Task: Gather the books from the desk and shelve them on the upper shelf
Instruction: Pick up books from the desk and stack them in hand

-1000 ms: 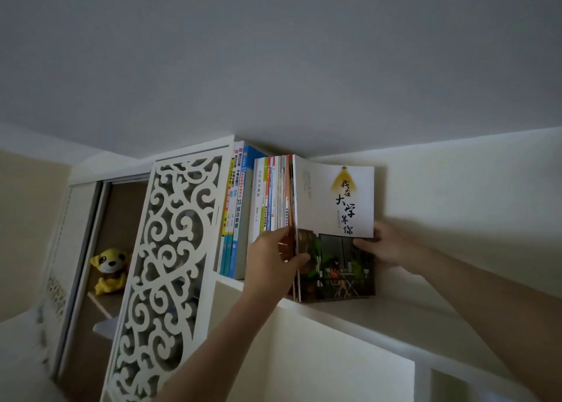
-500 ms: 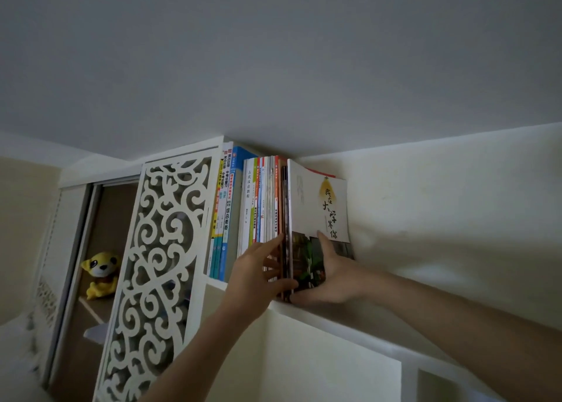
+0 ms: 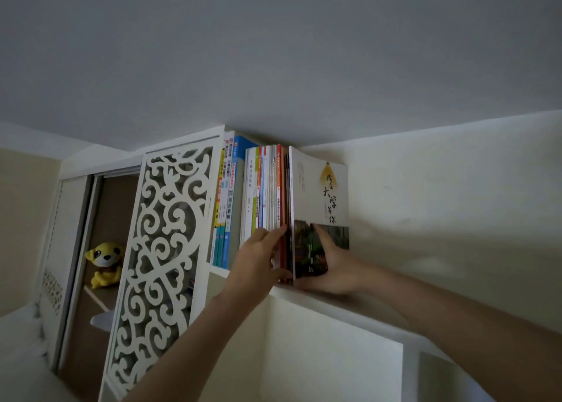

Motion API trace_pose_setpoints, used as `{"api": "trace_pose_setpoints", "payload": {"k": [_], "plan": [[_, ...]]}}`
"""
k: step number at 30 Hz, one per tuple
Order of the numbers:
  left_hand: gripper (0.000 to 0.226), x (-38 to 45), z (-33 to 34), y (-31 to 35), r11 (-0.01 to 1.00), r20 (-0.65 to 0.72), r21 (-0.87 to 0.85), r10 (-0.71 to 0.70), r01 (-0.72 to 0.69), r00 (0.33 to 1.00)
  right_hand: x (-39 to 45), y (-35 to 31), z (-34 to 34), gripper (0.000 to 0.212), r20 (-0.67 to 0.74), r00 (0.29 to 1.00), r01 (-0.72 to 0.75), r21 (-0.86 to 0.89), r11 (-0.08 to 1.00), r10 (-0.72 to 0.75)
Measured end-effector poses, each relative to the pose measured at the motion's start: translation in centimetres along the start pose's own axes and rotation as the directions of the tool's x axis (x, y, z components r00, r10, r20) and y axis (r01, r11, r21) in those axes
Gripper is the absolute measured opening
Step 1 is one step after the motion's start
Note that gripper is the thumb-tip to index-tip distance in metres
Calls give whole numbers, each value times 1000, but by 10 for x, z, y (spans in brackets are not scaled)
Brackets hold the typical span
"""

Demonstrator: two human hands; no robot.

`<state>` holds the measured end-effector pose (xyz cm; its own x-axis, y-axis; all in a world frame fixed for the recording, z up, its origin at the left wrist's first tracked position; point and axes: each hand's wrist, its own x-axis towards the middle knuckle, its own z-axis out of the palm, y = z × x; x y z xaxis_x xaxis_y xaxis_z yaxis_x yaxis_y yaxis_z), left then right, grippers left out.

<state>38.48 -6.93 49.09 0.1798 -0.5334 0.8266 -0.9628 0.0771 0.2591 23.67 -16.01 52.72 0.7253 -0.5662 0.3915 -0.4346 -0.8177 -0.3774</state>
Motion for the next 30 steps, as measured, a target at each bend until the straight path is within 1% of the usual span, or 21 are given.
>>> {"api": "trace_pose_setpoints", "payload": {"k": [1, 3, 4, 5, 6, 7, 8, 9, 11, 12, 14, 17, 19, 21, 22, 23, 24, 25, 27, 28, 30], "plan": [[68, -5, -2, 4, 1000, -20, -14, 9, -9, 1000, -11, -5, -5, 110, -5, 1000, 28, -30, 999, -28], [49, -21, -6, 18, 996, -77, -36, 73, -76, 994, -44, -16, -16, 47, -43, 993, 104, -146, 984, -112], [39, -32, -9, 29, 992, -87, -57, 112, -117, 990, -66, -20, -21, 24, -75, 981, 161, -193, 968, -178], [29, -46, -13, 41, 985, -71, -94, 141, -148, 987, -91, -23, -25, 15, -101, 965, 217, -223, 950, -244], [20, -62, -15, 55, 976, -13, -150, 156, -156, 988, -121, -23, -28, 13, -98, 959, 238, -239, 941, -267], [14, -79, -15, 69, 966, 87, -216, 166, -144, 982, -151, -19, -27, 12, -43, 970, 222, -248, 943, -240], [11, -98, -11, 84, 950, 214, -288, 183, -117, 960, -182, -11, -20, 11, 32, 980, 199, -264, 944, -198], [9, -119, -2, 98, 931, 347, -355, 213, -82, 913, -210, 2, -11, 10, 125, 983, 161, -269, 950, -131], [3, -166, 35, 121, 902, 567, -430, 294, -27, 769, -263, 42, 21, 9, 298, 952, 7, -250, 968, 70], [3, -193, 61, 130, 901, 646, -434, 326, -20, 690, -289, 70, 41, 8, 347, 924, -70, -259, 963, 160], [12, -250, 122, 147, 906, 780, -423, 353, 20, 518, -344, 140, 85, 9, 374, 858, -248, -298, 922, 351], [37, -331, 209, 160, 937, 945, -273, 218, 219, 245, -424, 228, 148, 21, 337, 693, -547, -330, 769, 637], [59, -377, 249, 156, 910, 985, -166, 138, 379, 100, -470, 254, 186, 31, 343, 577, -678, -305, 669, 741], [80, -418, 280, 151, 874, 997, -76, 83, 480, 7, -499, 259, 224, 46, 366, 497, -742, -291, 604, 787], [89, -435, 293, 149, 861, 998, -27, 50, 508, -31, -510, 261, 240, 66, 360, 464, -780, -267, 566, 810], [95, -449, 305, 147, 852, 998, 36, -3, 522, -63, -518, 265, 256, 96, 362, 435, -803, -257, 537, 824], [97, -460, 317, 145, 850, 993, 106, -62, 516, -102, -525, 267, 270, 113, 353, 400, -845, -216, 490, 846], [96, -470, 328, 142, 851, 986, 160, -112, 501, -125, -524, 264, 278, 107, 299, 344, -896, -178, 406, 890], [100, -483, 346, 136, 830, 973, 230, -182, 507, -143, -517, 257, 294, 61, 198, 276, -941, -142, 306, 941], [106, -489, 354, 133, 808, 967, 253, -202, 532, -152, -516, 255, 307, 51, 169, 262, -954, -106, 282, 950], [121, -499, 368, 130, 751, 956, 291, -216, 593, -196, -512, 257, 327, 62, 131, 160, -987, 11, 160, 978]]}}
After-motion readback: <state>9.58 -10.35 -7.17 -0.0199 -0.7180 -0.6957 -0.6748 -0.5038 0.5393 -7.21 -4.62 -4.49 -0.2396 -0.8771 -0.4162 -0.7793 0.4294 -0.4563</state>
